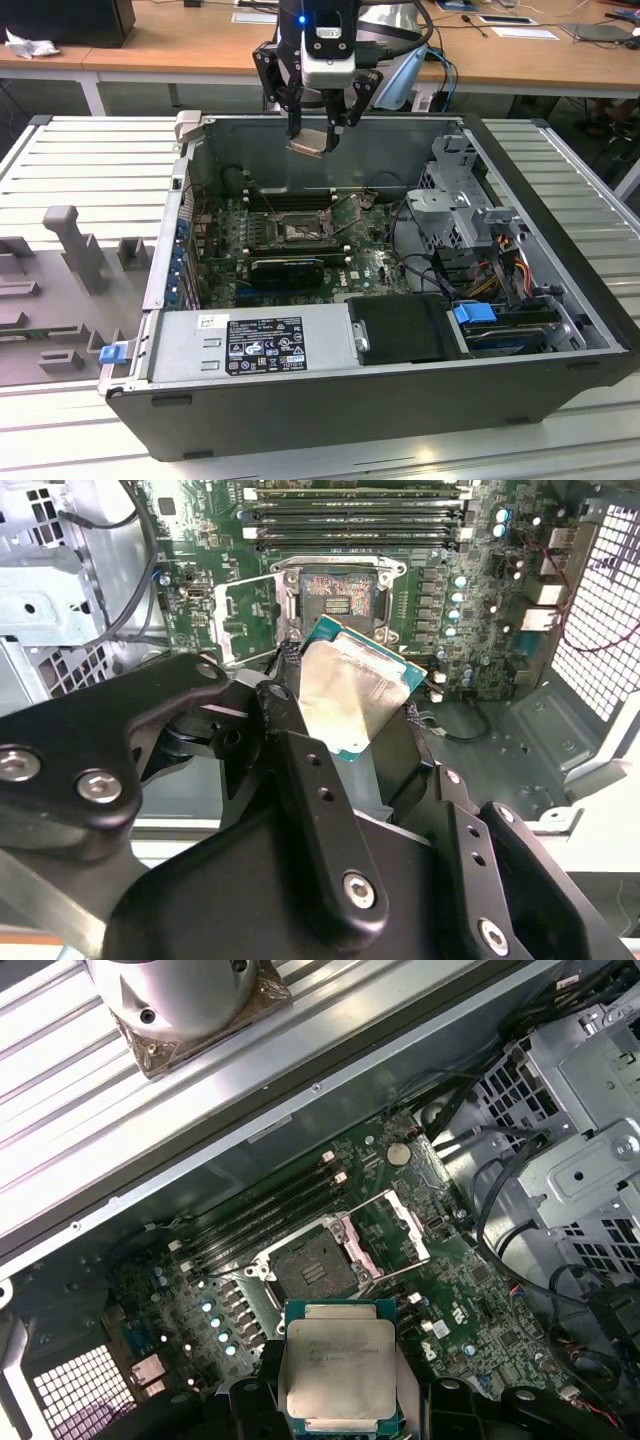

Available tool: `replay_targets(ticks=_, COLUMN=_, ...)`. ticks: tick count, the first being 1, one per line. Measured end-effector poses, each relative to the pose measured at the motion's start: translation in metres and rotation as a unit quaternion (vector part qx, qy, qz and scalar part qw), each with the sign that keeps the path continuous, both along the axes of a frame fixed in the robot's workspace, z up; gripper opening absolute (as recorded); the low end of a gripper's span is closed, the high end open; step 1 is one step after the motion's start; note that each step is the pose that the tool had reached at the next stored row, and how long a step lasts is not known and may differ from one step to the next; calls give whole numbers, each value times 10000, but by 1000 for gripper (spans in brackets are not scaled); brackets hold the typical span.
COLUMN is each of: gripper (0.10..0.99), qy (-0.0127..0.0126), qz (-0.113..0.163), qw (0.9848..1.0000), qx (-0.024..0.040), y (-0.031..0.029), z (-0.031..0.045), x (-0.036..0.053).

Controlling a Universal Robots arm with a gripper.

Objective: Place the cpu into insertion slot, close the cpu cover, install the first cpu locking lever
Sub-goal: 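Place the cpu into insertion slot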

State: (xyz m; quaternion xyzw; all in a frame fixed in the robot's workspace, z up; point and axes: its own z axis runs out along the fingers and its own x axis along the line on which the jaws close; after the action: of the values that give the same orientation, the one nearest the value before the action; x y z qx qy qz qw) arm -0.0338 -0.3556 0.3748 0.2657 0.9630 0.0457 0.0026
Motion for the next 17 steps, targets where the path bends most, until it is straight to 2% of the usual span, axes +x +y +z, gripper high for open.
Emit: replay_targets(ticks=17, gripper=525, qy=0, qz=-352, qw=9994, qx=0, y=0, z=0, x=0)
